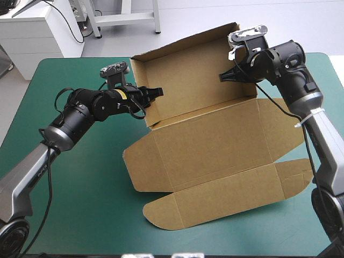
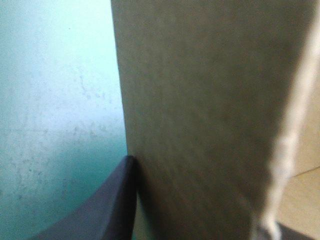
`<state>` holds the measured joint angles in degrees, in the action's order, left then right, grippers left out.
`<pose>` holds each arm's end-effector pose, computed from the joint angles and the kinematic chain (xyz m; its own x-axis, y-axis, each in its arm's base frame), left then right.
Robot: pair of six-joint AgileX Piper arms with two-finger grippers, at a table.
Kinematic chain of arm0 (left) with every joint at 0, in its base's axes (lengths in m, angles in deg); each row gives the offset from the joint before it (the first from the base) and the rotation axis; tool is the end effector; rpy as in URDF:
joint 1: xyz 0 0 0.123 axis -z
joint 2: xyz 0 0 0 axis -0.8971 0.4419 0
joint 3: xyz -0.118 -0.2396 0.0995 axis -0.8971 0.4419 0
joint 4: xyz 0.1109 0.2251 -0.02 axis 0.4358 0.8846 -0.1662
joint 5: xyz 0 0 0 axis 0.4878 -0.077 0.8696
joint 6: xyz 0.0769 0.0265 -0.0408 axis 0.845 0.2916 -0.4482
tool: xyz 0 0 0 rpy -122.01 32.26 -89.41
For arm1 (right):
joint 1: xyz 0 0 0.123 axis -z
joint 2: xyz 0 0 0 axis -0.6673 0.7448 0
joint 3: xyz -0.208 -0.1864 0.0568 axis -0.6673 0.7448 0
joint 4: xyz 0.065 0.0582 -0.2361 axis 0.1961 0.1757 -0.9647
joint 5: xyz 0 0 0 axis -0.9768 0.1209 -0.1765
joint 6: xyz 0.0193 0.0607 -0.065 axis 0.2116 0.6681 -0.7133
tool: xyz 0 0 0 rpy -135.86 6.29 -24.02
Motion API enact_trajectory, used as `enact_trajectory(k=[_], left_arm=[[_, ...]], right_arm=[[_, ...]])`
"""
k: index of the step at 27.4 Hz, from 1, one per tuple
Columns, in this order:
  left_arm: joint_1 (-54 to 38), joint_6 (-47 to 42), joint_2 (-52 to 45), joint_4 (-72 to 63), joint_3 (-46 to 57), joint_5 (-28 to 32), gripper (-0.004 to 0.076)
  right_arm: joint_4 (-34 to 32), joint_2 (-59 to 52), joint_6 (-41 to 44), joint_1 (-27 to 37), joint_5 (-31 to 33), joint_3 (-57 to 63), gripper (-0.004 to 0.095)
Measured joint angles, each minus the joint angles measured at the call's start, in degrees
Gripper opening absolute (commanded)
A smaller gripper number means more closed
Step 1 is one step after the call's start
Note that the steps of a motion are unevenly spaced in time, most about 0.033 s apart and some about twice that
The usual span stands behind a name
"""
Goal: Fold the box
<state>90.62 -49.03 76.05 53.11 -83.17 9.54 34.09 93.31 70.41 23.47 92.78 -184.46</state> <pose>0.3130 -0.1676 0.3615 -0.7406 -0.2311 -0.6309 0.1316 0.8709 -0.4735 0.3565 0.1067 0.4277 -0.6596 -0.2184 -0.7192 -0.2296 0.9697 -0.0839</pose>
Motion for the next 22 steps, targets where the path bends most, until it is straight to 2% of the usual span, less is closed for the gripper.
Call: enact_trajectory(k=[6, 17, 19, 21, 22], left_arm=[[0.11, -1.98, 5.37, 4.54, -7.11, -6.65, -0.0008], [0.11, -1.85, 6.13, 5.74, -8.54, -7.47, 0.0004], [0.11, -1.02, 6.14, 5.74, -8.59, -7.47, 0.0060], [0.11, 0.13, 6.19, 5.74, -8.59, -7.52, 0.0152], [0.11, 0.59, 6.19, 5.68, -8.63, -7.52, 0.0228]], right_arm=[[-0.18, 3.47, 2.20, 0.00, 0.68, 0.00, -0.0014], [-0.14, 4.54, 2.51, 0.00, 0.22, -0.06, -0.0015], [-0.15, 4.54, 2.39, 0.00, 0.27, -0.07, -0.0015], [-0.15, 4.54, 2.39, 0.00, 0.39, -0.07, -0.0015], [-0.15, 4.54, 2.37, 0.00, 0.55, -0.07, -0.0015]])
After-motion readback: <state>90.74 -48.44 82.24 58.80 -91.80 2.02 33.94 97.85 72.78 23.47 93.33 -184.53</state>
